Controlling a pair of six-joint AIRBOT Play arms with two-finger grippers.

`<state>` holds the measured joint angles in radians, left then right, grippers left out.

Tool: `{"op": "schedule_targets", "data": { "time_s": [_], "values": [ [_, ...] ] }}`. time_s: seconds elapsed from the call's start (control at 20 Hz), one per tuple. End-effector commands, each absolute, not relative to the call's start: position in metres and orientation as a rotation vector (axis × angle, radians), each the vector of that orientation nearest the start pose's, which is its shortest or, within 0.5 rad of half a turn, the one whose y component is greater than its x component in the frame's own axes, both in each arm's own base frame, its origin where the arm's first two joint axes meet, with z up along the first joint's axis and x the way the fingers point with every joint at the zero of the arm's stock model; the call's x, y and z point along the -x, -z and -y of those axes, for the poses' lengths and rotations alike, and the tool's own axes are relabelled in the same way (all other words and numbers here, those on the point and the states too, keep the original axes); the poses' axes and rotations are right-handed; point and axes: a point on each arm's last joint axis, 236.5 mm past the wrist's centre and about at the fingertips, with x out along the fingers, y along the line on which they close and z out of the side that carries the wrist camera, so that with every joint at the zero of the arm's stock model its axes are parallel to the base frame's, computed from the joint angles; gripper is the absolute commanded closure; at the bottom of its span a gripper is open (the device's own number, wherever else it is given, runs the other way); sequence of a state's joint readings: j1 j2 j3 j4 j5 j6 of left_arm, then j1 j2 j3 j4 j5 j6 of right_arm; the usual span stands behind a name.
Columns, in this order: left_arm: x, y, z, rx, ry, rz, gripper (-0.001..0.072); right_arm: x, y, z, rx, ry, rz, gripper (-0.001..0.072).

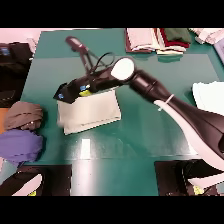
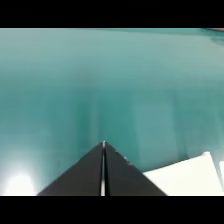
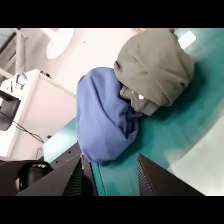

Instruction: Fold the shirts.

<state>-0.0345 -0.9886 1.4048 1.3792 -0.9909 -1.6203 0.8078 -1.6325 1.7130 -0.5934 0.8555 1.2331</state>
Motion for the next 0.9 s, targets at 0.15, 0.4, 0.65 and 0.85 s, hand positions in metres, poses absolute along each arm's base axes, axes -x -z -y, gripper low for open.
{"op": "schedule_targets", "data": {
  "time_s": [0.15, 0.4, 0.65, 0.85],
  "values": [
    [-0.391, -0.269, 0.066, 0.141, 0.183, -0.564, 0.0679, -0.347, -0.136, -0.422, -0.174, -1.08, -0.925, 0.0327],
    [-0.39, -0.277, 0.096, 0.127, 0.255, -0.529, 0.0678, -0.372, -0.029, -0.256, -0.225, -0.702, -1.247, 0.0052],
    [-0.394, -0.272, 0.097, 0.129, 0.256, -0.544, 0.0678, -0.37, 0.037, -0.246, -0.515, -0.635, -1.417, 0.0034],
    [-0.398, -0.263, 0.1, 0.136, 0.261, -0.569, 0.0678, -0.36, 0.064, -0.302, -0.612, -0.732, -1.451, 0.0035]
  ]
}}
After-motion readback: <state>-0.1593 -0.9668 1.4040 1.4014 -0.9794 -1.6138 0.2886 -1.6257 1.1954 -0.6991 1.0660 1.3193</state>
